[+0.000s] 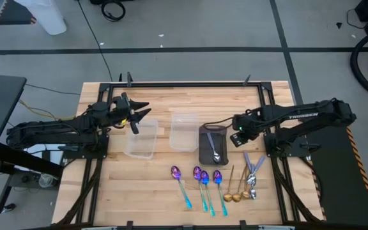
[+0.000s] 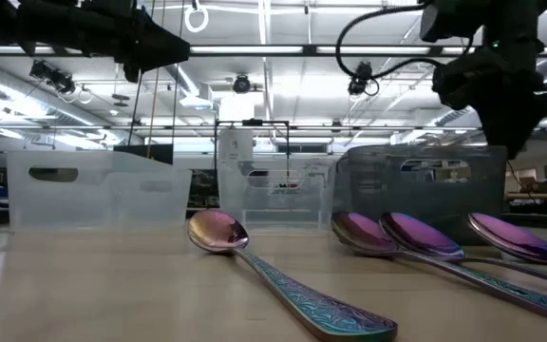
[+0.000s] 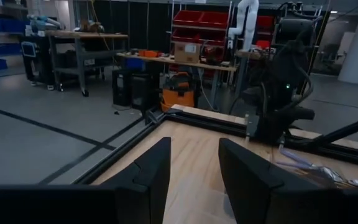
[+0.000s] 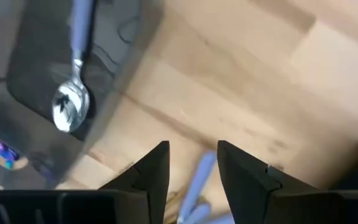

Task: Sort silverware by color (type)
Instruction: Put the purple spoon into the black bin

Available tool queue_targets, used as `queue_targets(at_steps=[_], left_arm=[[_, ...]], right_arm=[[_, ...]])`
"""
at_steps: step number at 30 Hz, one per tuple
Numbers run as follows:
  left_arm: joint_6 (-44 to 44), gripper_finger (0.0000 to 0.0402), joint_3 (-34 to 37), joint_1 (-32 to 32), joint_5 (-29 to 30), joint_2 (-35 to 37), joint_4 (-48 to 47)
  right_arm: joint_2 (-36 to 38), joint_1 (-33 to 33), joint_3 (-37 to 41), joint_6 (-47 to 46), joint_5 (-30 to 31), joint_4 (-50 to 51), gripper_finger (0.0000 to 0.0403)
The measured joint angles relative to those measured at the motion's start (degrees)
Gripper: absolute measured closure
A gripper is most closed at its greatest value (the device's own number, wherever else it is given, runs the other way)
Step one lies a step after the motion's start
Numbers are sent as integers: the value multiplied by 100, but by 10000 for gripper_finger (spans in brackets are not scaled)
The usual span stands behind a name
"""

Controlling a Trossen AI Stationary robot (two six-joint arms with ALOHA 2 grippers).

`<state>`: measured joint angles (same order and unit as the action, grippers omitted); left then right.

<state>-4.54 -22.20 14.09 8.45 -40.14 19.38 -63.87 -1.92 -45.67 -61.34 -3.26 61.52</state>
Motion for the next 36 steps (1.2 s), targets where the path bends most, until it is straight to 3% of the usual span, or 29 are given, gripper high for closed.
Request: queue_targets(at_steps=[9, 22, 28, 36], left_arm=[[228, 258, 0, 0, -4, 2, 129], [681, 258, 0, 0, -4, 2, 746], [973, 258, 0, 0, -4, 2, 1104], [969, 258, 0, 0, -4, -122, 1449]], right_arm=[[-849, 410, 0, -272, -152, 173, 252], [-1470, 1309, 19, -1262, -419, 145, 159], [-1472, 1619, 344, -1906, -686, -102, 165], [-1474, 1793, 778, -2223, -602, -915, 191]])
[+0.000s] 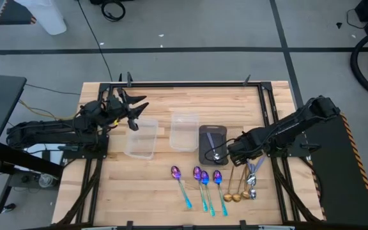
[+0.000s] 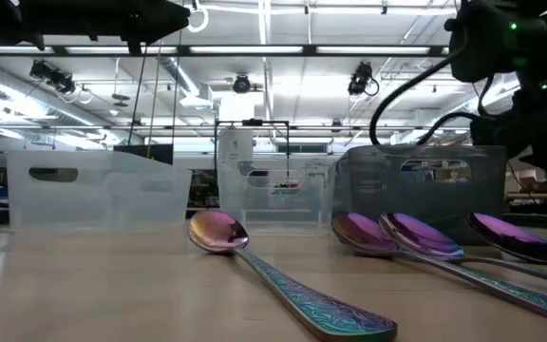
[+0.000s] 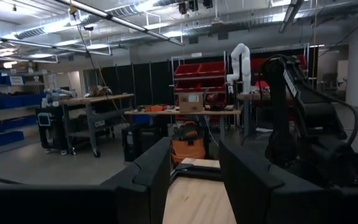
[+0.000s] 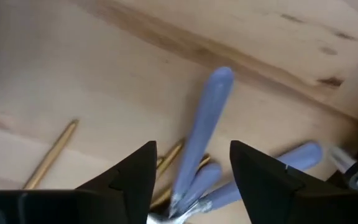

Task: Sort silverware by color (type)
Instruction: Put the purple spoon into the black bin

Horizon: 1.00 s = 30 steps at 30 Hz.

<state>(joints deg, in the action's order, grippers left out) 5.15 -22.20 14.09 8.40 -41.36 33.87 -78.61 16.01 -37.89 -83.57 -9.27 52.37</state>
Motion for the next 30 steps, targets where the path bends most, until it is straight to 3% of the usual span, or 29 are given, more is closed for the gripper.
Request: queue_targets(at_steps=[9, 22, 30], left_arm=[[-3, 258, -4, 0, 1, -440, 90], [-901, 258, -2, -22, -9, -954, -422], [-1207, 258, -2, -22, -230, -958, -1030]], right_arm=[[0, -56, 338, -26, 67, -296, 225], [232, -531, 643, 753, 43, -991, 337], [751, -1055, 637, 1276, 437, -1227, 344]])
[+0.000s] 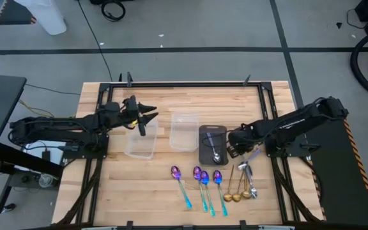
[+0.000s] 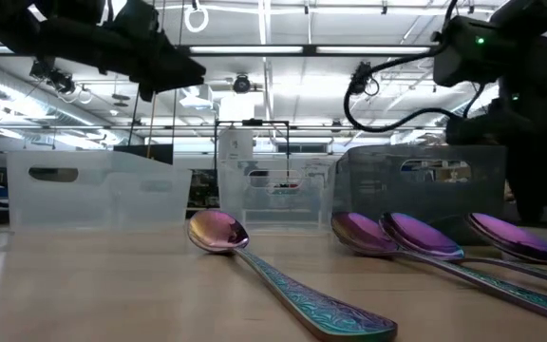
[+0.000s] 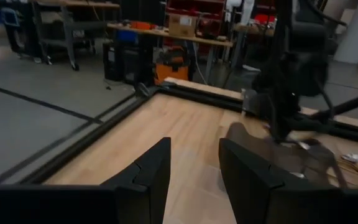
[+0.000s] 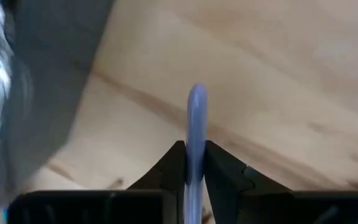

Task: Sort silverware by color (type)
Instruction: Put the purple spoon into the black bin

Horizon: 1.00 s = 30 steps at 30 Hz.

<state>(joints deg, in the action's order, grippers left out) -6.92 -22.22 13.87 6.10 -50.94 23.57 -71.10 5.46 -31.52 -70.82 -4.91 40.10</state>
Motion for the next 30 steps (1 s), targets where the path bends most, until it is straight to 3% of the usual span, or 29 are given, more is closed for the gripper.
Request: queue_targets(at_steps=[10, 30], left_arm=[[-34, 258, 0, 0, -38, -2, -111], [615, 258, 0, 22, 75, 0, 890]], right_arm=[[373, -448, -1, 501, 270, -494, 345], [690, 135, -7, 309, 2439, -953, 344]])
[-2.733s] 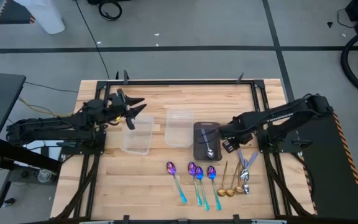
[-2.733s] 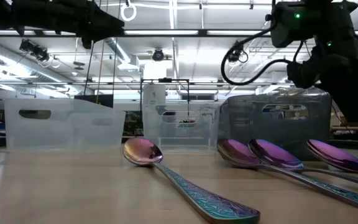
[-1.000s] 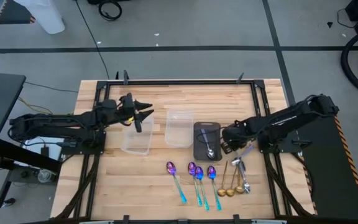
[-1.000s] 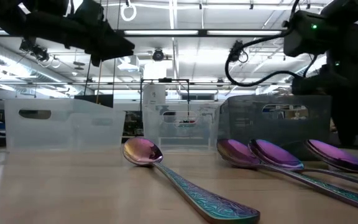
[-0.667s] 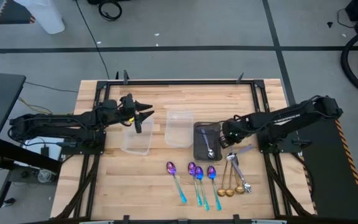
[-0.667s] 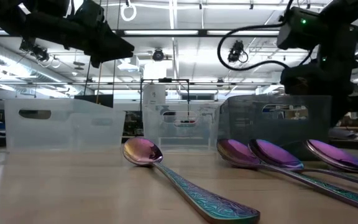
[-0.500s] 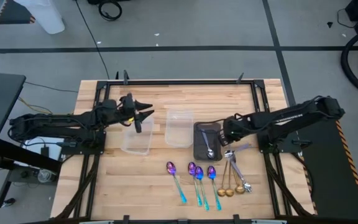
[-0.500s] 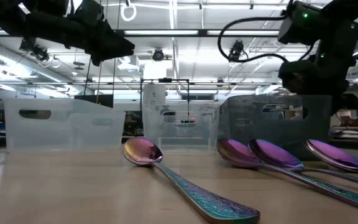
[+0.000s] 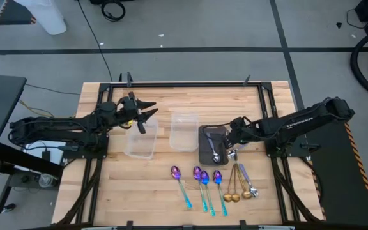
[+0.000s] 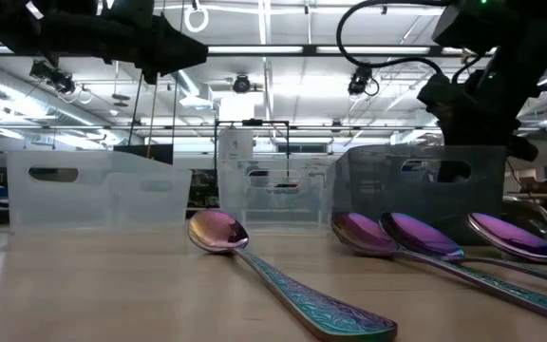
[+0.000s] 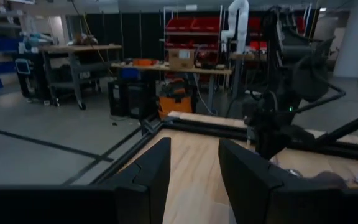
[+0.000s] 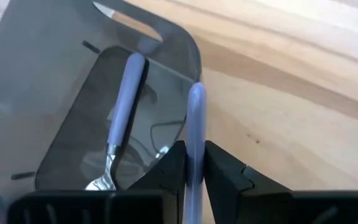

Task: Sort silverware by color (type)
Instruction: Put the purple spoon into the black bin

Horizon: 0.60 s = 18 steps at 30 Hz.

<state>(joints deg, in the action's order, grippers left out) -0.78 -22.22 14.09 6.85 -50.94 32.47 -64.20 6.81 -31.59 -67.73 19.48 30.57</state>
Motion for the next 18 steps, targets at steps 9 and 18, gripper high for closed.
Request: queue_targets(at_steps=[9, 18], left_arm=[[265, 258, 0, 0, 2, 0, 133], [295, 258, 0, 0, 2, 0, 118]], right_arm=[[11, 390, 0, -105, 904, -9, 345], [11, 1113, 0, 66, 1962, -37, 345]])
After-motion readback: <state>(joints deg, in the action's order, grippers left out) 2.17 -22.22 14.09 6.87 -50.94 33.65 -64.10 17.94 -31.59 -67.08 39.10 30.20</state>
